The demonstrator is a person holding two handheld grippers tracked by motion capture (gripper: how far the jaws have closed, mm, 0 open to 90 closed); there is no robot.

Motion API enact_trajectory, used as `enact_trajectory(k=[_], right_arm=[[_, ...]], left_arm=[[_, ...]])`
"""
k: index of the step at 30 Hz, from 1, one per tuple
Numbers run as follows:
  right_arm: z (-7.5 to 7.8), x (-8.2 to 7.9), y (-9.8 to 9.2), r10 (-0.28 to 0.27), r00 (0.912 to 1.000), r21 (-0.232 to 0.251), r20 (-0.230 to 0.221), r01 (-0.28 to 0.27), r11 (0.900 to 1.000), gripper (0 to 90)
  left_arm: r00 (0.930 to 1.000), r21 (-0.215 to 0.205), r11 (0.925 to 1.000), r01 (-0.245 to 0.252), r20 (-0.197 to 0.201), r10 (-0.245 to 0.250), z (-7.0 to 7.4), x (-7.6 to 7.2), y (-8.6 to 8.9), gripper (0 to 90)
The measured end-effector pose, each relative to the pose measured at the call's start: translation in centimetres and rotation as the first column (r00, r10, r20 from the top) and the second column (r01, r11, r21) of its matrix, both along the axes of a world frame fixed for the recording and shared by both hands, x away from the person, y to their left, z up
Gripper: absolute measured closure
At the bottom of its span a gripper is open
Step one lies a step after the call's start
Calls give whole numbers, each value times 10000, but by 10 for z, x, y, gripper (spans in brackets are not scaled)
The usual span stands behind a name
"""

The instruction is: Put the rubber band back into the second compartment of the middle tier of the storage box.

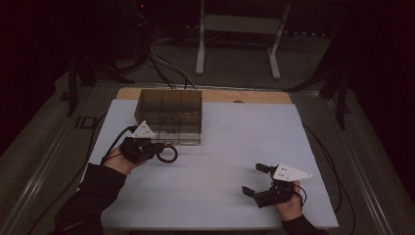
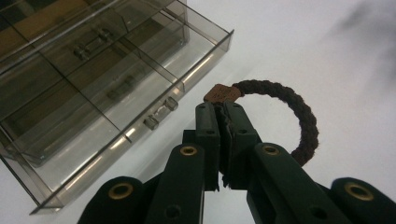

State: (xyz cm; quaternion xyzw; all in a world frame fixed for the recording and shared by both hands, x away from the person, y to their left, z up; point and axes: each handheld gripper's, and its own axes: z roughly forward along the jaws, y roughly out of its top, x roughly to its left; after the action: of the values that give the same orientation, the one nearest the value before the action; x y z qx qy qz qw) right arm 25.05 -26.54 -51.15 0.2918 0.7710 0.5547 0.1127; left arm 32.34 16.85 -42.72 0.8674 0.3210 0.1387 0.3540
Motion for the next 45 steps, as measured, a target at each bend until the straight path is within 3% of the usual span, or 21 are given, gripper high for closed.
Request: enact_trajectory(k=[24, 36, 45], right_arm=[[1, -1, 0, 17, 9999, -45, 112, -16, 10000, 0], [1, -1, 0, 40, 10000, -32, 81, -40, 10000, 0], [1, -1, 0, 36, 10000, -23, 67, -35, 10000, 0]], left_arm=[[9991, -605, 9976, -343, 238, 358, 14, 28, -6, 875], [9987, -750, 9960, -495, 99, 504, 10, 47, -6, 875], [9983, -740, 9956, -582, 1, 584, -3, 63, -6, 875]])
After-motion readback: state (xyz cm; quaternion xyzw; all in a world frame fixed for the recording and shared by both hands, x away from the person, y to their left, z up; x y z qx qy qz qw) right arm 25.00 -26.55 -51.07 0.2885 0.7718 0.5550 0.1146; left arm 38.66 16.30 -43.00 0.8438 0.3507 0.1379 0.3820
